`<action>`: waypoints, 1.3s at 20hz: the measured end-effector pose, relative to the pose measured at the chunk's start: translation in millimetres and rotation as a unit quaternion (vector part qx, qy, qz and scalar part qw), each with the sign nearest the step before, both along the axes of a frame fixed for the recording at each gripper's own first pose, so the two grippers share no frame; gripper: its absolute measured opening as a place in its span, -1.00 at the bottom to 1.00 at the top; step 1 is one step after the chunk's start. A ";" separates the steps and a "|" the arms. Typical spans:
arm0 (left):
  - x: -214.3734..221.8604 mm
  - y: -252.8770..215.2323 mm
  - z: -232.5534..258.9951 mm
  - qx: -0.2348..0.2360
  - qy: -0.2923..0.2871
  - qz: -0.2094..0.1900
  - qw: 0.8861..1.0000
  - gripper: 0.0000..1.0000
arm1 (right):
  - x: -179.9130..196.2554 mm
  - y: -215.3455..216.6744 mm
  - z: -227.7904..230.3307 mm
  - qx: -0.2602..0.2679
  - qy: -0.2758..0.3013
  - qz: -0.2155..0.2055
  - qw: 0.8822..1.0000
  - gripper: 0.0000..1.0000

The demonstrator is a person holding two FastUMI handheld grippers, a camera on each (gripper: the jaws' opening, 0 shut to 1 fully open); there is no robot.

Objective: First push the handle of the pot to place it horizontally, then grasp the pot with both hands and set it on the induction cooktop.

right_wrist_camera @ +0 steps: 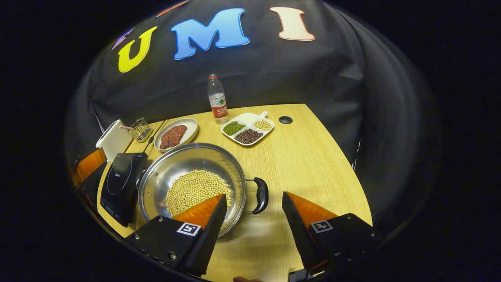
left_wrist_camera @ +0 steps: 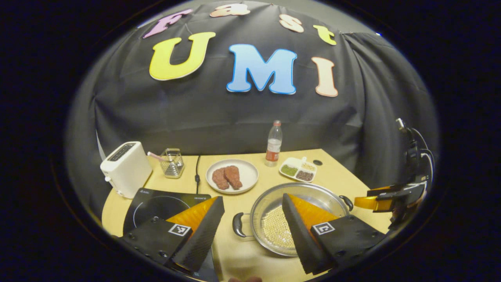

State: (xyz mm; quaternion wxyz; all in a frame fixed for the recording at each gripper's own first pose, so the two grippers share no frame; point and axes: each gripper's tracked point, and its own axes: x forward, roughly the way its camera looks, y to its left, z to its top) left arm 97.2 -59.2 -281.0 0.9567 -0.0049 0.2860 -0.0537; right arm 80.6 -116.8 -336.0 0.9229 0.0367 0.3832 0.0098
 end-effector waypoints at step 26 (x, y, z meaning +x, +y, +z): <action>34.3 12.0 -150.5 0.059 0.096 0.004 0.994 0.35 | 44.0 6.0 -83.2 0.002 0.032 -0.007 0.999 0.16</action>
